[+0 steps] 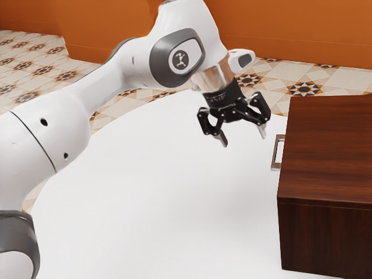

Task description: Pull the drawer handle with one arm to open the drawer

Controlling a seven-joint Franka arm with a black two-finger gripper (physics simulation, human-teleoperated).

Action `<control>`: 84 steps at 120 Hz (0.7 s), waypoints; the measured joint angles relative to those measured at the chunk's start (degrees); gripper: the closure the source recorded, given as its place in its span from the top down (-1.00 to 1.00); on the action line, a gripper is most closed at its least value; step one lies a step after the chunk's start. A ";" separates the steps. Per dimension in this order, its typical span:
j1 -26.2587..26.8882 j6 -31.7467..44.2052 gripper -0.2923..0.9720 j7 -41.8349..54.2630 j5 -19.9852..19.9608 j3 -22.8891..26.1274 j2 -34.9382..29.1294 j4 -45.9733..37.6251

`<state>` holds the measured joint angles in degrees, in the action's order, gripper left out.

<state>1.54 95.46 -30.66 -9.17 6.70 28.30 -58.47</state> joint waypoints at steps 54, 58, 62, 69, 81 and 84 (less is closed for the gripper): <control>1.80 3.42 0.47 -10.38 1.88 -0.35 0.92 -1.34; 1.79 3.68 0.46 -10.89 1.78 -0.29 0.93 -1.53; 1.79 3.91 0.45 -11.37 1.70 -0.17 0.93 -1.64; 1.76 4.34 0.43 -12.12 1.60 0.08 1.05 -1.86; 1.71 4.88 0.40 -13.08 1.14 0.34 1.17 -2.21; 1.69 4.97 0.40 -13.23 0.90 0.36 1.18 -2.33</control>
<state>3.23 100.43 -43.89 -8.27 7.07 29.48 -60.80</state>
